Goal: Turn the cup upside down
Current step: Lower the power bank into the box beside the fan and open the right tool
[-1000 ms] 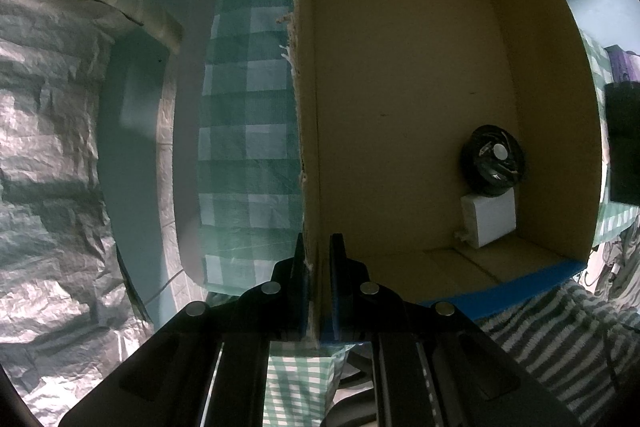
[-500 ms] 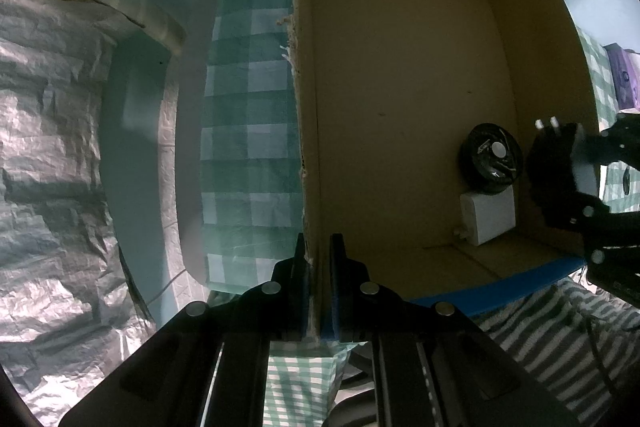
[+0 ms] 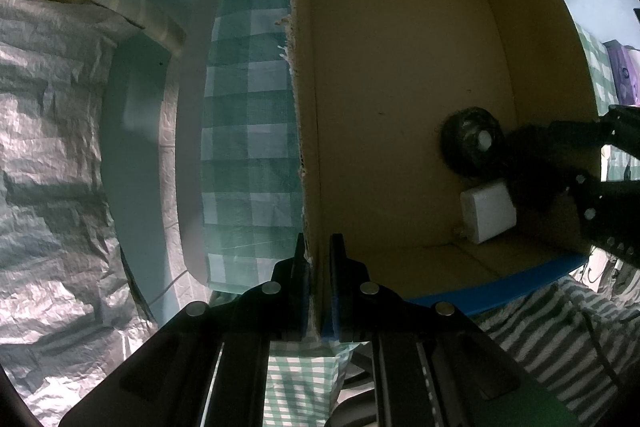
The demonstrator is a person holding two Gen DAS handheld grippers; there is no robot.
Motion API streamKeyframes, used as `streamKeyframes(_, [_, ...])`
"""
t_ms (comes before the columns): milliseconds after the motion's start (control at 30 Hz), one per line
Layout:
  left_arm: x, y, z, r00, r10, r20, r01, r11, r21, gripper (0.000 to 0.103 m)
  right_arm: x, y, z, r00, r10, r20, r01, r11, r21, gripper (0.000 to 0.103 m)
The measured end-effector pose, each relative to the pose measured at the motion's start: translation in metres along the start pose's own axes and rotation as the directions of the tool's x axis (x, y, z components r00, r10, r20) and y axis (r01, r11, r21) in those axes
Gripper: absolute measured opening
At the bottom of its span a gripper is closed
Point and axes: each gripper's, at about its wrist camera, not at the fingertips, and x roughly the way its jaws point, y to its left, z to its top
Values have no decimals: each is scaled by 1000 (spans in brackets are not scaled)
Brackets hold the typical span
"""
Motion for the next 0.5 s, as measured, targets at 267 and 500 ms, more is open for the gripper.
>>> streamKeyframes(267, [0, -1, 0, 1000, 4, 0, -4, 1000, 2, 7, -22, -14, 1, 996, 45, 72, -48, 998, 51, 41])
streamKeyframes(500, [-1, -2, 0, 1000, 4, -2, -4, 1000, 2, 7, -47, -31, -8, 989, 64, 132, -79, 991, 106, 47])
